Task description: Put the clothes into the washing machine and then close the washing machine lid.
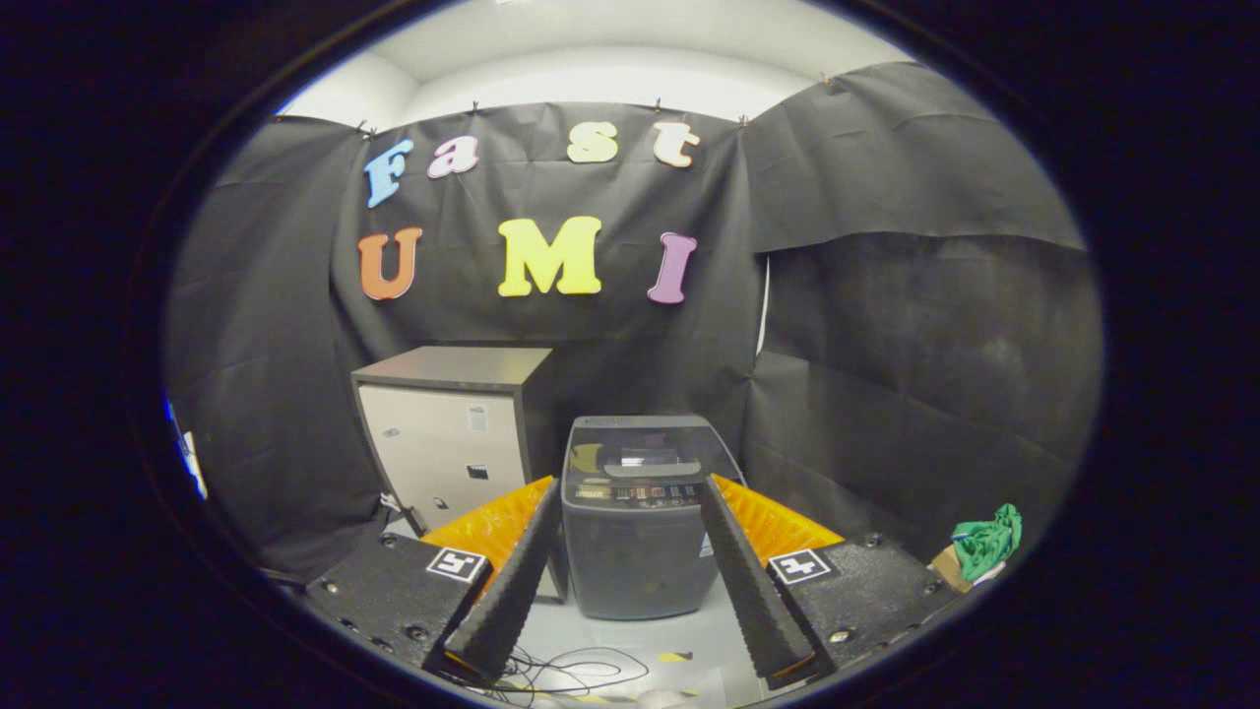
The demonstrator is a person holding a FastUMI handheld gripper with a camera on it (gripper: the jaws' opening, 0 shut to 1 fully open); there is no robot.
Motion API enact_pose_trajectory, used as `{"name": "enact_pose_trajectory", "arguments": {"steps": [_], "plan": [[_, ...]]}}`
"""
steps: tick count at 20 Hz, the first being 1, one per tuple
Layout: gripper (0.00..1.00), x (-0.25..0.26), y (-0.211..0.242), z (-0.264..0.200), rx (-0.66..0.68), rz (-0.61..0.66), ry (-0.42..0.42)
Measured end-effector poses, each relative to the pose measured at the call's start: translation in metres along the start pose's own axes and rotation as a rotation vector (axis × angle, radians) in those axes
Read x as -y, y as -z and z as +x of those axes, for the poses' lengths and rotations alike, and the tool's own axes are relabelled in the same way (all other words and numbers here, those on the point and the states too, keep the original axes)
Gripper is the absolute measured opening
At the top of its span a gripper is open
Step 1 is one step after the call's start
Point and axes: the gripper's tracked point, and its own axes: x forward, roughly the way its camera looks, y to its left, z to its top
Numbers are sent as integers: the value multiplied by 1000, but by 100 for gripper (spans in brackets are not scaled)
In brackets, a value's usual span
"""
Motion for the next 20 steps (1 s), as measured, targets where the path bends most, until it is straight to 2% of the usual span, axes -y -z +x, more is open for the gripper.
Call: {"name": "enact_pose_trajectory", "arguments": {"steps": [20], "plan": [[90,-10,-12,-1,12,-8,-20]]}}
